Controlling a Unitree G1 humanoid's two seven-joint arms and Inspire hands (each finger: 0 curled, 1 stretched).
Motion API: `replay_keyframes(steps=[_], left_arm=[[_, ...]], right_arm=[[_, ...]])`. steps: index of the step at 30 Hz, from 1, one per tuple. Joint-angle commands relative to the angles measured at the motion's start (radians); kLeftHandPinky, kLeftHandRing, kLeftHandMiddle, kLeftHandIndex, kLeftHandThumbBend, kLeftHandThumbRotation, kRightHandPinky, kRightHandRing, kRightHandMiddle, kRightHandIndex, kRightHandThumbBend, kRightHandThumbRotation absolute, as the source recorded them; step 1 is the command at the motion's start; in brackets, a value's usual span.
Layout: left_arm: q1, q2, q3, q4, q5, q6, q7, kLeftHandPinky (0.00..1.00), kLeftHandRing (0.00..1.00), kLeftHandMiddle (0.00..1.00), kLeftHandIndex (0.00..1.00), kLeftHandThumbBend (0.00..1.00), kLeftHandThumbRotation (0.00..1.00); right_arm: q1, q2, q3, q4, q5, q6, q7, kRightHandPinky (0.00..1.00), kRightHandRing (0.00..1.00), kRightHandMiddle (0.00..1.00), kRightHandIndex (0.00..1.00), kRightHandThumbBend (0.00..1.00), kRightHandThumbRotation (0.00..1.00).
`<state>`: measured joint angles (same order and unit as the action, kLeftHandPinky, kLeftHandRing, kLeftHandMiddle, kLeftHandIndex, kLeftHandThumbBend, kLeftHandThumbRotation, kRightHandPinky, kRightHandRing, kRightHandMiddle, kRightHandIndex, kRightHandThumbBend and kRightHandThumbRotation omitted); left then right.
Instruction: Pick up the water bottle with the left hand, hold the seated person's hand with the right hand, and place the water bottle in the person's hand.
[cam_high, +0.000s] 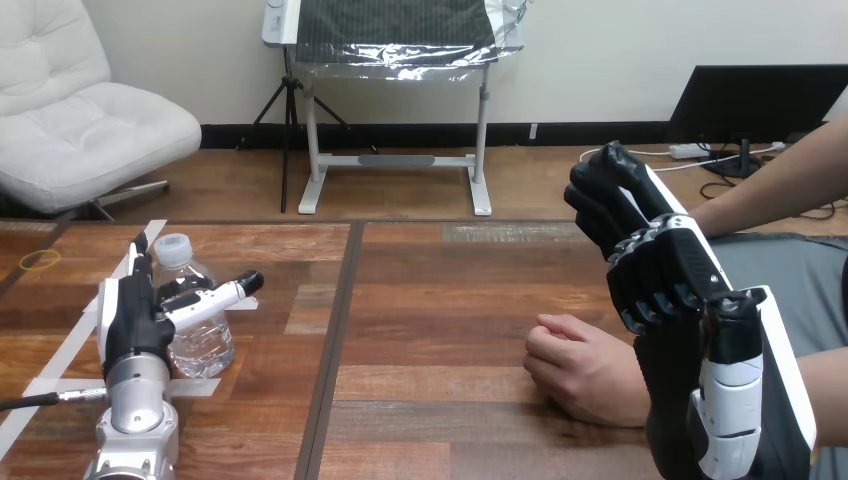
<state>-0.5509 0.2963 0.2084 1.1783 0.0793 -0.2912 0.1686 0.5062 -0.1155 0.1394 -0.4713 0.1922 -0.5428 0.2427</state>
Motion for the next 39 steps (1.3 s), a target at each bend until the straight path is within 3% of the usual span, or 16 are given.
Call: replay_keyframes(steps=[1, 22, 34, 39], left_arm=[[-0.092, 0.009, -0.006, -0.003, -0.012, 0.01, 0.0, 0.94, 1.0, 1.0, 1.0, 1.0, 0.15], [-0.112, 0.0, -0.019, -0.006, -0.015, 0.059, 0.015, 0.87, 0.94, 0.96, 0.97, 0.99, 0.11], [-0.125, -0.005, -0.03, -0.027, -0.011, 0.123, 0.044, 0.68, 0.76, 0.8, 0.83, 0.92, 0.01], [-0.125, -0.008, -0.034, -0.041, -0.012, 0.136, 0.053, 0.51, 0.62, 0.68, 0.73, 0.88, 0.0]], right_arm=[[-0.044, -0.001, -0.01, -0.029, 0.021, -0.008, 0.003, 0.97, 0.92, 0.9, 0.91, 0.62, 1.0], [-0.042, -0.006, -0.017, -0.037, 0.025, -0.007, 0.006, 0.97, 0.92, 0.91, 0.91, 0.61, 1.0], [-0.04, -0.009, -0.016, -0.049, 0.029, 0.002, 0.003, 0.97, 0.93, 0.91, 0.91, 0.6, 1.0], [-0.04, -0.008, -0.016, -0.051, 0.027, 0.004, 0.001, 0.97, 0.93, 0.91, 0.91, 0.6, 1.0]])
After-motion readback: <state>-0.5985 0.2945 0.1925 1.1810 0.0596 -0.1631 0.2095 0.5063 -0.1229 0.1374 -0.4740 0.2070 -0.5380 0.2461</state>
